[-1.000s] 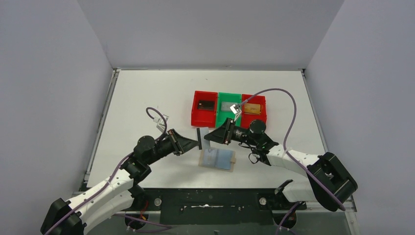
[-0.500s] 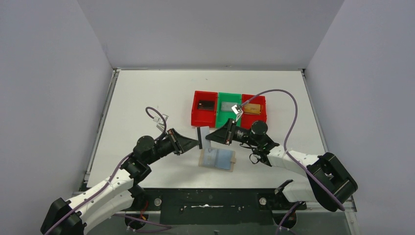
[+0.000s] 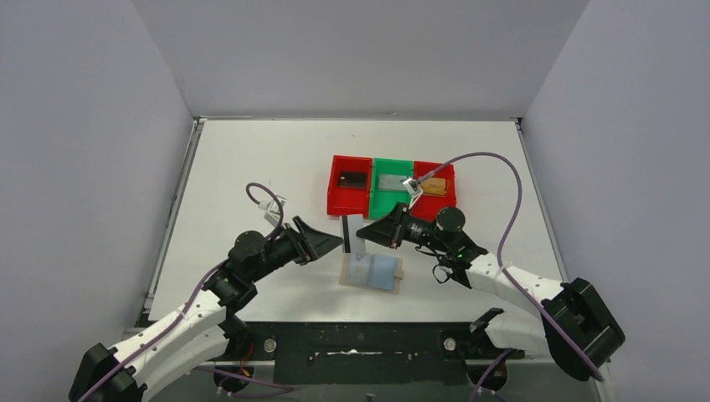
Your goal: Take the credit cards out of the card holder
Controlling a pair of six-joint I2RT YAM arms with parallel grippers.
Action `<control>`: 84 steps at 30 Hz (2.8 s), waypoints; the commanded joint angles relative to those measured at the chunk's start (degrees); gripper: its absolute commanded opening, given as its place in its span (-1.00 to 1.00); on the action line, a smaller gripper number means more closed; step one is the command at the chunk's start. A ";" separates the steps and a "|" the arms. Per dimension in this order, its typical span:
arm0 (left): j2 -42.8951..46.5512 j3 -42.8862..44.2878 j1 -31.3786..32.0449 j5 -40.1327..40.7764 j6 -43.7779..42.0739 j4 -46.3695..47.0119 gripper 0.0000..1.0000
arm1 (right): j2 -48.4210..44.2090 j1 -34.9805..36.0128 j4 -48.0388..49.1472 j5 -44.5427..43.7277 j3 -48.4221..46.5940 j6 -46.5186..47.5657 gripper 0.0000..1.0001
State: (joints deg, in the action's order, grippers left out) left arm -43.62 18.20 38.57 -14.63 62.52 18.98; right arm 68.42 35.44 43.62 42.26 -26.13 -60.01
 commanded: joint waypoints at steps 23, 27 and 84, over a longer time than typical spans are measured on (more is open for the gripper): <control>12.53 9.85 -0.36 15.85 -8.28 -28.13 0.76 | 4.80 -1.58 -54.08 -42.68 -29.83 83.82 -1.00; 12.83 10.35 -0.42 15.58 -8.88 -29.70 0.76 | 12.90 -1.76 -59.52 -41.24 -37.66 91.55 -1.00; 17.86 10.68 -0.52 17.60 -10.69 -35.99 0.77 | 44.00 -9.27 -47.37 -39.24 -46.24 129.29 -0.86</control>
State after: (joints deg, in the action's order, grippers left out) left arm -26.09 26.11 38.39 2.57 52.66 -18.31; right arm 111.77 26.96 -5.96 3.11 -72.10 67.61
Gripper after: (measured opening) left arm 0.884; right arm 0.074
